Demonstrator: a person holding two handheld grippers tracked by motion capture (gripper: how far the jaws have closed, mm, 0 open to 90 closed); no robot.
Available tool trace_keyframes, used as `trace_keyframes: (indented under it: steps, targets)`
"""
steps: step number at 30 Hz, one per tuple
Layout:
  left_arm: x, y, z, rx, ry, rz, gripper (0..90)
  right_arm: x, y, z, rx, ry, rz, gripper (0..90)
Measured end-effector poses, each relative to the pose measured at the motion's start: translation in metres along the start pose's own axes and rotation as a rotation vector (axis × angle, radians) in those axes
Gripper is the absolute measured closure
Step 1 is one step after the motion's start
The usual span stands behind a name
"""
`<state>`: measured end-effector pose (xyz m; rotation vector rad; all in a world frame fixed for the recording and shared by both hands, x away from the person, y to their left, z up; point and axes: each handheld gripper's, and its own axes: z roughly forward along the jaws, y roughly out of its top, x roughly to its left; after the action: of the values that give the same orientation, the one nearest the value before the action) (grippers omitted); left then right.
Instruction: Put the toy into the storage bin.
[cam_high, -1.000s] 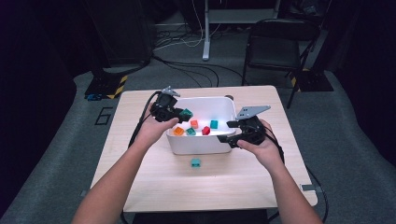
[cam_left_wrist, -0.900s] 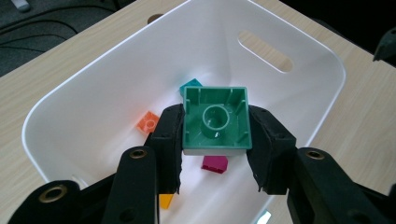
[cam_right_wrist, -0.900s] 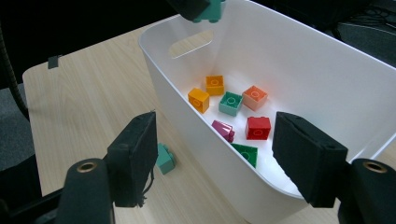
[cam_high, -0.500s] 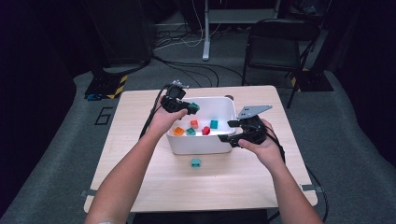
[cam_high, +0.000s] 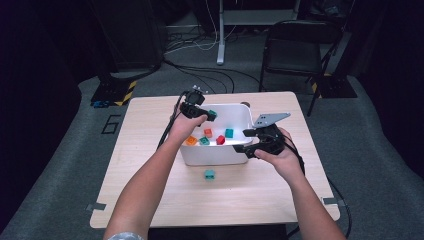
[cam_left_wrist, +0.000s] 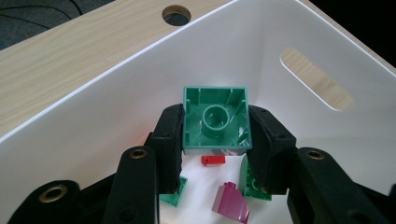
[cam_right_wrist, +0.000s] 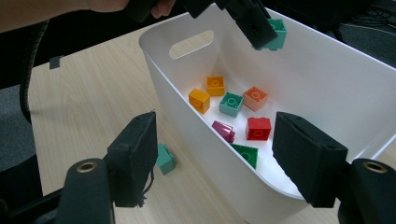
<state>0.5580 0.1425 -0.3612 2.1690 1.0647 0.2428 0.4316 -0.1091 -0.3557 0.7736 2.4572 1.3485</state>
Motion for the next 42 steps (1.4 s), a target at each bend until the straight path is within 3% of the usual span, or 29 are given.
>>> trace_keyframes:
  steps: [8,14,20,26,37,42]
  targets:
    - [0.003,-0.001,0.018,0.045,0.017,-0.010,58.0,-0.001,0.000,-0.001,-0.001,0.002,0.001,30.6]
    - [0.003,-0.003,0.011,0.026,0.017,-0.007,53.7,-0.001,0.000,-0.001,-0.002,0.001,0.001,30.6]
    - [0.005,-0.007,-0.011,-0.016,0.024,-0.012,53.0,0.000,0.000,-0.002,-0.002,0.000,-0.002,30.6]
    - [0.003,-0.014,-0.038,-0.052,0.010,0.015,53.0,0.000,0.001,-0.001,-0.002,-0.003,-0.003,30.6]
    - [-0.017,-0.040,-0.082,-0.091,-0.023,0.098,53.0,0.001,0.001,-0.001,0.001,-0.003,-0.004,30.6]
    - [-0.028,-0.053,-0.099,-0.118,-0.048,0.116,52.9,0.002,0.001,0.000,0.002,-0.003,-0.005,30.6]
